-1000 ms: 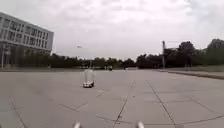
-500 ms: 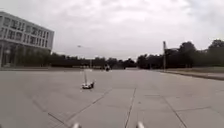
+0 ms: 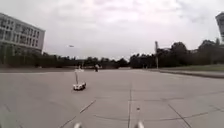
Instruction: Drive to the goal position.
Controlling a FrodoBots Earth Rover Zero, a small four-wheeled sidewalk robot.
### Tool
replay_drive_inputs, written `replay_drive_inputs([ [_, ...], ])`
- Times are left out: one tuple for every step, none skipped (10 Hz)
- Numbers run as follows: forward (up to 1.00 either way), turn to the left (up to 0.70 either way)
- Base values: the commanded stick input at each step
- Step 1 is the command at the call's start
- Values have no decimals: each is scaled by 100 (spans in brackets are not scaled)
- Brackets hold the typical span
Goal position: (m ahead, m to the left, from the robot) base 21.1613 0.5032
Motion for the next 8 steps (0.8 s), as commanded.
replay_drive_inputs([
  [85,0],
  [85,0],
  [85,0],
  [85,-2],
  [85,-14],
  [85,-26],
  [85,-25],
  [85,-5],
])
